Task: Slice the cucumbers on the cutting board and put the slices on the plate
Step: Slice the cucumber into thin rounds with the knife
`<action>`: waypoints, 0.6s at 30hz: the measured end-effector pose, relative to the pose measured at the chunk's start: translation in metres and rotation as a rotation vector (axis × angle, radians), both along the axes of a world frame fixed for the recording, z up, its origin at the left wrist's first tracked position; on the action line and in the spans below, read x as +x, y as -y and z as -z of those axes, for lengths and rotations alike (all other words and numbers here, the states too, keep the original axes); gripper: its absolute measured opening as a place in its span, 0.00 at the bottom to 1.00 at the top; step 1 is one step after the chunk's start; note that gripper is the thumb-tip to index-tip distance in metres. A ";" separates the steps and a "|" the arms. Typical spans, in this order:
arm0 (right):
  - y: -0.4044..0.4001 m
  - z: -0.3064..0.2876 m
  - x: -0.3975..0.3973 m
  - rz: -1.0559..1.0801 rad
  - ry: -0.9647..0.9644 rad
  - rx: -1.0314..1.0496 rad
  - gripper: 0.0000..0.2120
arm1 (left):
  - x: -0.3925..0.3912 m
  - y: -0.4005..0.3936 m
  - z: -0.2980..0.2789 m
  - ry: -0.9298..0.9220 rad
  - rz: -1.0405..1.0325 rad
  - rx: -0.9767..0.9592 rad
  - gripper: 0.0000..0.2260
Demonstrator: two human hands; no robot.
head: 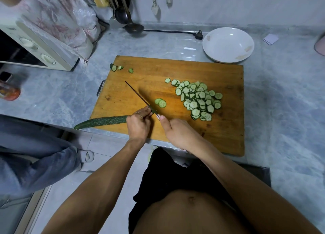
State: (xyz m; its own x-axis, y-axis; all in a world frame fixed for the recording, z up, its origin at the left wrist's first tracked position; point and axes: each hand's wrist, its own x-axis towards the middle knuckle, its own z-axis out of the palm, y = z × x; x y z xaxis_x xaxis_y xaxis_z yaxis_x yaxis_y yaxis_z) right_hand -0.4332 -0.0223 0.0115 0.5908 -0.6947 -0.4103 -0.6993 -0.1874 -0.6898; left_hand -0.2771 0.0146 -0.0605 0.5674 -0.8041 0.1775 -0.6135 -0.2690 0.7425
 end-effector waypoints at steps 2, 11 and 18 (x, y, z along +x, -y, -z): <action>0.000 0.006 0.007 0.013 -0.002 0.005 0.32 | 0.002 -0.001 0.001 0.024 0.024 0.014 0.13; 0.002 0.007 0.006 0.033 0.007 -0.015 0.31 | 0.004 -0.002 -0.001 0.184 0.018 0.056 0.06; -0.010 -0.003 -0.012 0.001 0.018 -0.045 0.32 | 0.004 -0.002 0.005 0.103 -0.032 0.074 0.09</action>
